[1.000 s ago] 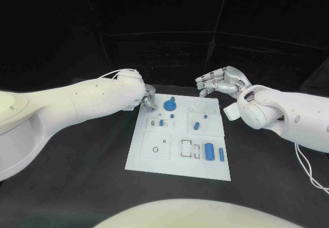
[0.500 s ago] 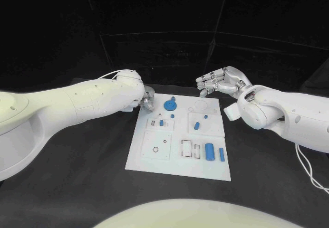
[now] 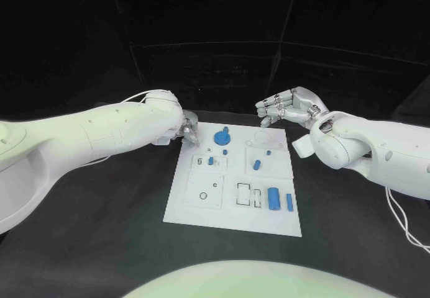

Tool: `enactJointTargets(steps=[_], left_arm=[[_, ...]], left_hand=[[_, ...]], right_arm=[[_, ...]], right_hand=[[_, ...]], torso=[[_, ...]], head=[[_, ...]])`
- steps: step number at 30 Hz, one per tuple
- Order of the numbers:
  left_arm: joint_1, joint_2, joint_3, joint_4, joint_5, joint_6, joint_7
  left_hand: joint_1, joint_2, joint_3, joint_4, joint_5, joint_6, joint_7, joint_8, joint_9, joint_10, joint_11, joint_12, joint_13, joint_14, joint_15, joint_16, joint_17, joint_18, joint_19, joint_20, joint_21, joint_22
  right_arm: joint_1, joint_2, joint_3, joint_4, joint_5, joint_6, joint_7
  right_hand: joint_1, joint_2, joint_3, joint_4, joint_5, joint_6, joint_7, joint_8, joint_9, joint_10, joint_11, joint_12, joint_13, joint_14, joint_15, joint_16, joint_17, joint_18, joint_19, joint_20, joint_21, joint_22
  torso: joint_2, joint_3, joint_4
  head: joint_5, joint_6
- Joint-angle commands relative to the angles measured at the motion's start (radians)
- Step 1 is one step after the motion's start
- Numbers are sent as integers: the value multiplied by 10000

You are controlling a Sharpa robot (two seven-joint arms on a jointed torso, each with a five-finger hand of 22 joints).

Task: Assemble the parts on the task board

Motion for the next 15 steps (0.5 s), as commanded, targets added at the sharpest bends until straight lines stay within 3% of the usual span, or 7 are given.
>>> enactJointTargets(steps=[1, 6, 8, 11, 15], left_arm=[[177, -190, 180, 182, 850, -568, 365], [436, -520, 448, 407, 1239, -816, 398], [533, -630, 508, 462, 1303, -860, 390], [663, -771, 566, 487, 1364, -871, 358], [750, -837, 599, 401, 1402, -811, 327]], left_hand=[[-521, -464, -338, -42, 39, 50, -3, 70, 39, 129, -1, 99, 13, 1045, 48, 46, 2597, 63, -58, 28, -46, -48], [-1489, -1341, -1668, 387, 34, 144, 1, 95, 32, 289, 5, 282, 152, 1055, 45, 62, 2634, 56, -15, 24, -30, -12], [-1638, -1488, -2122, 481, 34, 159, -34, 84, 17, 307, -21, 319, 175, 1055, 22, 62, 2634, 60, -8, 13, -41, -20], [-1597, -1448, -2811, 596, 38, 208, -96, 66, -16, 324, -90, 374, 219, 1055, -27, 62, 2634, 61, 18, -36, -47, -10], [-1204, -1204, -3515, 620, 45, 246, -124, 30, -67, 301, -110, 391, 216, 1055, -66, 62, 2634, 53, 40, -77, -73, -15]], right_arm=[[21, -4, 7, -21, -6, 90, 58], [21, -8, 7, -63, -6, 93, 55], [21, -8, 7, -77, -6, 93, 54], [21, -6, 7, -97, -6, 94, 51], [21, 5, 7, -115, -6, 97, 50]], right_hand=[[-106, 26, -23, 58, 25, -25, 18, -63, -6, 19, 46, -37, -14, 91, -9, -67, -10, 117, 89, 5, -57, -9], [-106, 26, -23, 58, 25, -25, 18, -63, -6, 19, 46, -37, -14, 91, -9, -67, -10, 117, 89, 5, -57, -9], [-106, 26, -23, 58, 25, -25, 18, -63, -6, 19, 46, -37, -14, 91, -9, -67, -10, 117, 89, 5, -57, -9], [-106, 26, -23, 58, 25, -25, 18, -63, -6, 19, 46, -37, -14, 91, -9, -67, -10, 117, 89, 5, -57, -9], [-106, 26, -23, 58, 25, -25, 18, -63, -6, 19, 46, -37, -14, 91, -9, -67, -10, 117, 89, 5, -57, -9]], torso=[[-14, 8, 19], [-1, 0, 10], [3, 0, 5], [5, 0, 0], [16, -2, -9]], head=[[13, 39], [49, 87], [60, 99], [82, 119], [126, 150]])
